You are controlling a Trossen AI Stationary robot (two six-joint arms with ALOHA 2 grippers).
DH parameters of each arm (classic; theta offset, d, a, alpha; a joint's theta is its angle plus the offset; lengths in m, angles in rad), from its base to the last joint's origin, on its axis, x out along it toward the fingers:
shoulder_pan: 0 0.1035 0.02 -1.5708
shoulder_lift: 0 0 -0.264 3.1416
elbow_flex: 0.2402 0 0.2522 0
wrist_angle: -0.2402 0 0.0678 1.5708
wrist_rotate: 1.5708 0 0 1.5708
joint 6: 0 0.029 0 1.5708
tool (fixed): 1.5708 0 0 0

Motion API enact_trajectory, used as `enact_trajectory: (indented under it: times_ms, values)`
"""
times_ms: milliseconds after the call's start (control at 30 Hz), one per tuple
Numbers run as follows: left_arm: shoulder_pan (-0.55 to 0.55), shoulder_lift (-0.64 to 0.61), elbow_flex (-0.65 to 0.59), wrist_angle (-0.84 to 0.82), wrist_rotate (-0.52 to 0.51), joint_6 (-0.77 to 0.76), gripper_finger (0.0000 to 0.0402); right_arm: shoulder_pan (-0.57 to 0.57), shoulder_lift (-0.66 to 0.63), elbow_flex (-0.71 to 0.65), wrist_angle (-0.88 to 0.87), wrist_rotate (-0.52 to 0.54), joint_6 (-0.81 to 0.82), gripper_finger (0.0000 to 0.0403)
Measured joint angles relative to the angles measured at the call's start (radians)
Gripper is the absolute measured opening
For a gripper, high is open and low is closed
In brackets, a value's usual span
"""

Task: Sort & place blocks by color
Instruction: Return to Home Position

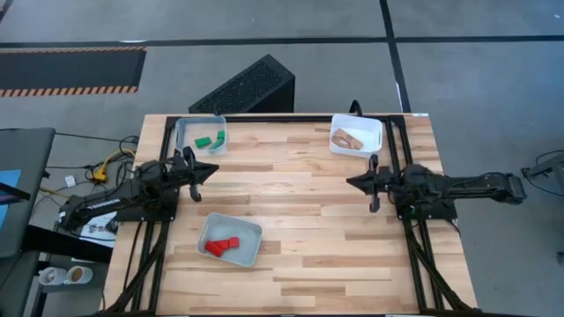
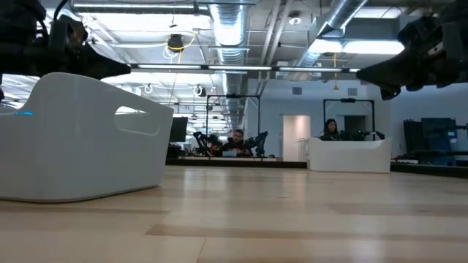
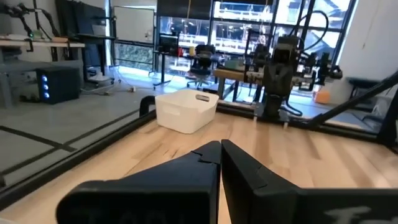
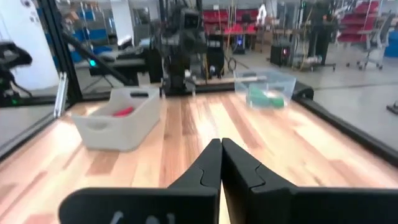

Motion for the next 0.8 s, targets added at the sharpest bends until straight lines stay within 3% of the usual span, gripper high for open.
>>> enact_trajectory:
  times_ms: [433,800]
  values:
    - [0.0,0.0,-0.002,-0.001,0.002,-0.013,0.0,0.0,0.0,0.0,-0.207,0.0,0.0,0.0029]
    - [0.0,0.0,-0.002,-0.001,0.003,-0.013,0.0,0.0,0.001,0.0,-0.213,-0.002,0.0,0.0028]
